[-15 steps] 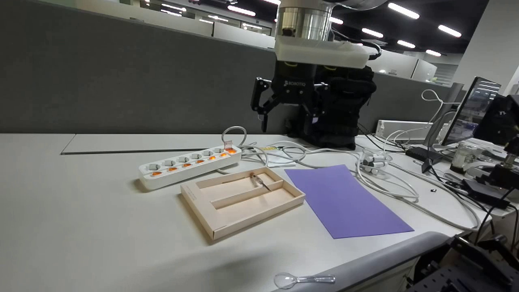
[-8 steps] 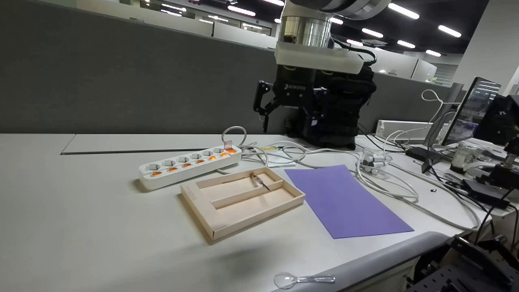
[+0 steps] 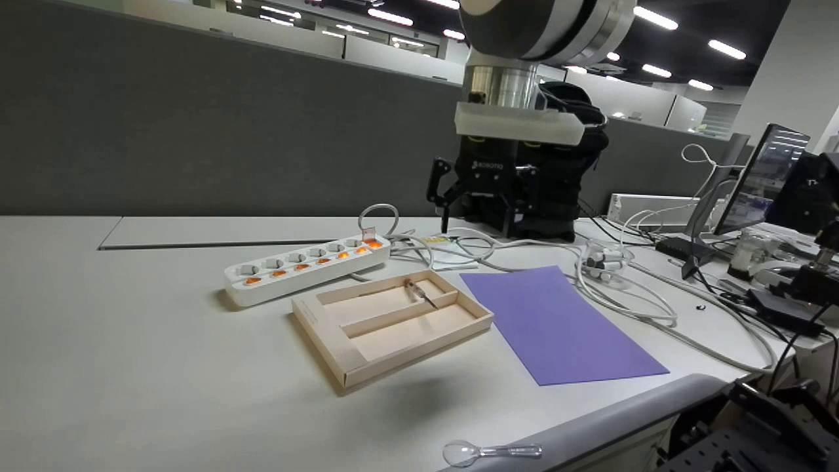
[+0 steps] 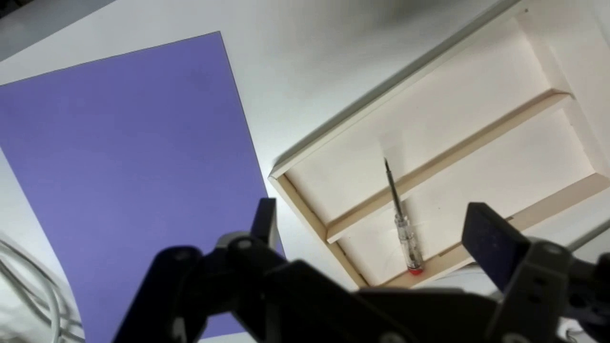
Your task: Remove the screwdriver from the tray.
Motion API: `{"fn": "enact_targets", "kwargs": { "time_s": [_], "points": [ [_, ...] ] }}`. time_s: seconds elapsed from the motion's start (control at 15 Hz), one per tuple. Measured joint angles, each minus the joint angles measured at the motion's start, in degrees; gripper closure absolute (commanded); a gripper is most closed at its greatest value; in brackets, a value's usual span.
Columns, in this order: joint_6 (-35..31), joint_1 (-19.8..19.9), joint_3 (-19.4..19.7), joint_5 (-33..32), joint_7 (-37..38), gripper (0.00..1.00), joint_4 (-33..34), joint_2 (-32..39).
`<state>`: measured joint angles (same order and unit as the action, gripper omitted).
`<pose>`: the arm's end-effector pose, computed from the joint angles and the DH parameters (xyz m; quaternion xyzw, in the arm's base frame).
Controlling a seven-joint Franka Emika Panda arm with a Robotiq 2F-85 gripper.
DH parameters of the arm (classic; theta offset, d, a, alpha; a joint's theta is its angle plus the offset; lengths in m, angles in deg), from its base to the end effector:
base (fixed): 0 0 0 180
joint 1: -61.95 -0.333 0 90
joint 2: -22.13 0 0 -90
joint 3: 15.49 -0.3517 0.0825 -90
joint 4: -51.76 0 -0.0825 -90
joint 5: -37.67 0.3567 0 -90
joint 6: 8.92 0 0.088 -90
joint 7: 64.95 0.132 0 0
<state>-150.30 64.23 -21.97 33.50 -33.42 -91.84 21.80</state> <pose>0.4424 0.0315 0.3138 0.9777 -0.2081 -0.0088 0.0265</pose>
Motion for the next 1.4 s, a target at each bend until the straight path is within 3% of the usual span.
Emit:
{"fn": "enact_targets", "kwargs": {
  "time_s": [0.27, 0.6, 1.07, 1.4],
  "points": [
    [-5.4, -0.8, 3.4, -3.0, 0.2, 0.0, 5.0, 9.9],
    [-8.6, -5.5, 6.0, -3.7, -0.4, 0.0, 12.3, 19.6],
    [-7.9, -9.4, 7.1, -2.0, -4.9, 0.0, 19.8, 27.1],
    [-8.1, -10.0, 7.6, -1.4, -5.7, 0.0, 20.1, 27.8]
  ]
}}
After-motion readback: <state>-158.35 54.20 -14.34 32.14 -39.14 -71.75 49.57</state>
